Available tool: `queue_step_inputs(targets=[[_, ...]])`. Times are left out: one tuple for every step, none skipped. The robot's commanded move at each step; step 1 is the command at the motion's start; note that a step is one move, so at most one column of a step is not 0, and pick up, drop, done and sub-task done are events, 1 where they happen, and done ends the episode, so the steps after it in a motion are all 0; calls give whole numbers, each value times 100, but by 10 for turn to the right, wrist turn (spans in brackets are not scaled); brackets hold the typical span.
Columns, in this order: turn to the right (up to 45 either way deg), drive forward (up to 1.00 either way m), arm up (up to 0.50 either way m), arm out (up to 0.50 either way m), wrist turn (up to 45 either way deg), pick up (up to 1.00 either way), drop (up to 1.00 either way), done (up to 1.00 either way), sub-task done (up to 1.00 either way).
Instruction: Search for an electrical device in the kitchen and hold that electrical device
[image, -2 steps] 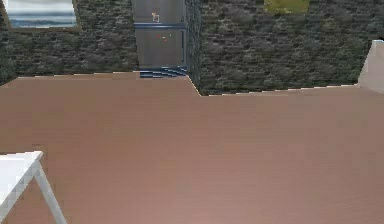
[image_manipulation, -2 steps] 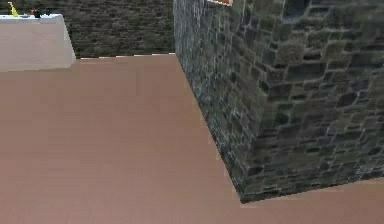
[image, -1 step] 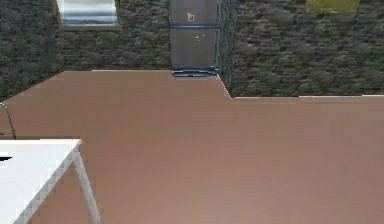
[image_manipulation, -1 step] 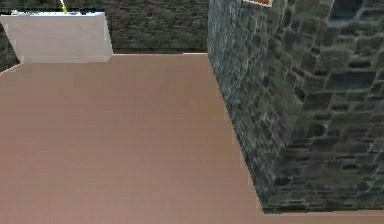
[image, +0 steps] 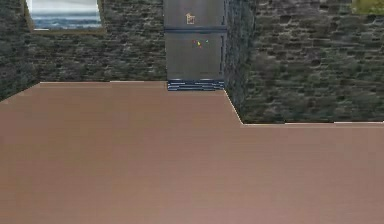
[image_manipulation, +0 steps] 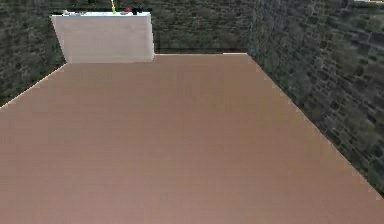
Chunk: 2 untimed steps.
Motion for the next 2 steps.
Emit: queue_step_inputs(targets=[[-30, 0, 0, 0, 0, 0, 0, 0, 0], [0, 30, 0, 0, 0, 0, 0, 0, 0]])
